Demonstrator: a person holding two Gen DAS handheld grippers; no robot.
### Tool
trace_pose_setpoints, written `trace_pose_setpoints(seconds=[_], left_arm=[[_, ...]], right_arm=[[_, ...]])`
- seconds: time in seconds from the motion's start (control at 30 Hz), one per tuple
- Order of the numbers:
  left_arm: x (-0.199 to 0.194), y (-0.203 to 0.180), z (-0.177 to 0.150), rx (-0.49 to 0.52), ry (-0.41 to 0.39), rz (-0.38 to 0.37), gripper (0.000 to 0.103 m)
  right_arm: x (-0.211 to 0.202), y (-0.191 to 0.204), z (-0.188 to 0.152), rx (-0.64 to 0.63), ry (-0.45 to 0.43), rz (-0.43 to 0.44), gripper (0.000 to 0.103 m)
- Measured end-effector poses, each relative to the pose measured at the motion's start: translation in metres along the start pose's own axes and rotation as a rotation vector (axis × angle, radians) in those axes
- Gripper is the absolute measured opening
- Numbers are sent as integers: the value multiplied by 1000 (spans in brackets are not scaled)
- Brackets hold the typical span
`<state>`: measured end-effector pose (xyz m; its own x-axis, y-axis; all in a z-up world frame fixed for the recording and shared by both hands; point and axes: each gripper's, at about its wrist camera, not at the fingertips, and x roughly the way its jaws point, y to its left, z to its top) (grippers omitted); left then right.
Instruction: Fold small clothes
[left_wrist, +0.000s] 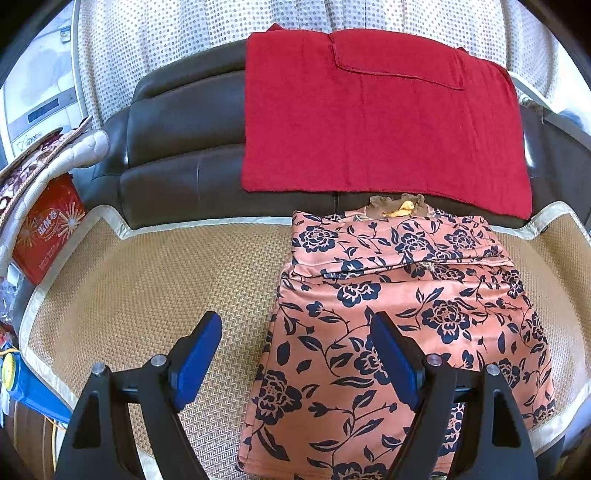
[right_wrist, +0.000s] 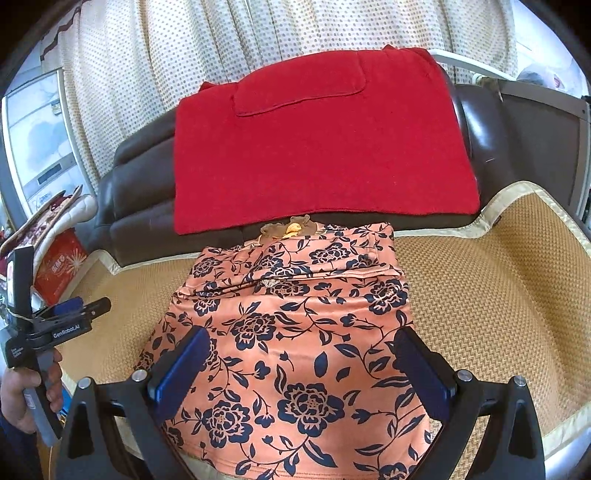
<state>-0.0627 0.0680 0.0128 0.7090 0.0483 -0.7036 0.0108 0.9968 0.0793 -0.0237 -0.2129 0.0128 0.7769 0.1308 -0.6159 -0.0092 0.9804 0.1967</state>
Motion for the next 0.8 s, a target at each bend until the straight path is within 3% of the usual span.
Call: trace_pose_setpoints(seconds=[0.8], left_arm=[[36,0,-14,-6,88,26,83]], right_arm=[[30,-42,-19,95,79,-33,101]])
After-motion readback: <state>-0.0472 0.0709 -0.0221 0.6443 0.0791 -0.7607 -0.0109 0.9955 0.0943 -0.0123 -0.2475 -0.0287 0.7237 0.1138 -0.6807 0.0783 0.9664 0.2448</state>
